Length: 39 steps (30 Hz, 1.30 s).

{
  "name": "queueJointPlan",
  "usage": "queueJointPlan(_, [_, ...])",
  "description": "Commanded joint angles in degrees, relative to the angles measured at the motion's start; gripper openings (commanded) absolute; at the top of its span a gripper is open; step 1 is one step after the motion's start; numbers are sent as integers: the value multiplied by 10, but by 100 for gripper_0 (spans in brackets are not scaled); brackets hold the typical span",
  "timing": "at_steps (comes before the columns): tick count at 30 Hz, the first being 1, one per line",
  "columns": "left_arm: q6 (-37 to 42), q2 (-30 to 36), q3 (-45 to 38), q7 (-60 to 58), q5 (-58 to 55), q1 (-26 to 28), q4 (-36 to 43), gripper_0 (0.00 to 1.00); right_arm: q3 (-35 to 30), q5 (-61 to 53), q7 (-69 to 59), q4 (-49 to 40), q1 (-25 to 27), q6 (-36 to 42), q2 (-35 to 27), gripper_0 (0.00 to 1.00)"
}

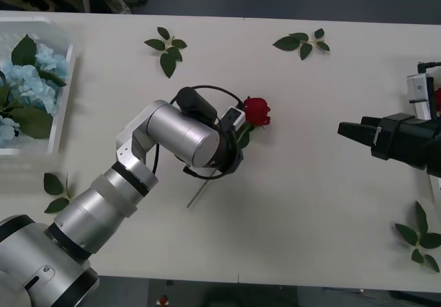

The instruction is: Put the red flowers into the right box and the blue flowers into the left box

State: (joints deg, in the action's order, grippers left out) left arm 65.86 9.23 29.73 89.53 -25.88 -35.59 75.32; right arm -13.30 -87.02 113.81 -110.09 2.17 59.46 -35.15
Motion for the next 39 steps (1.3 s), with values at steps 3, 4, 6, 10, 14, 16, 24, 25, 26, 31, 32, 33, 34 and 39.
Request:
queueJointPlan(3, [5,16,9,-1,7,-17,6,1,0,-9,17,-19,-16,-6,-3,95])
queueJointPlan(4, [5,17,9,-1,8,-17,6,0,0,-9,17,-19,-15,-6,-3,95])
queueJointPlan(6, [5,18,9,-1,10,-17,6,0,1,-9,17,-19,-16,-6,-3,95])
queueJointPlan(10, [5,22,9,0,14,-17,7,0,0,-9,16,-19,-16,-7,-3,95])
queueJointPlan(14, [5,24,9,1,19,-18,8,38,0,-9,16,-19,-16,-7,-3,95])
queueJointPlan(16, [4,24,9,1,25,-18,10,78,0,-9,16,-19,-16,-8,-2,95])
queueJointPlan(24, [3,23,9,1,32,-19,28,91,0,-10,16,-19,-16,-8,-2,95])
queueJointPlan(25, [3,24,9,2,34,-19,34,91,0,-10,15,-19,-17,-9,-3,95])
queueJointPlan(26, [3,24,10,3,35,-20,39,91,0,-10,16,-20,-17,-8,-3,95])
queueJointPlan(31, [3,24,35,8,53,-36,50,91,0,-10,15,-19,-17,-9,-3,95])
queueJointPlan(32, [2,23,40,8,57,-40,50,91,0,-10,15,-19,-17,-9,-3,95])
queueJointPlan(33, [0,23,47,9,65,-43,50,91,1,-10,15,-19,-16,-9,-2,95])
queueJointPlan(34, [-5,23,55,9,74,-46,51,91,0,-10,15,-19,-17,-9,-3,95])
queueJointPlan(39, [-23,24,81,9,97,-46,51,91,0,-10,15,-19,-17,-9,-3,95])
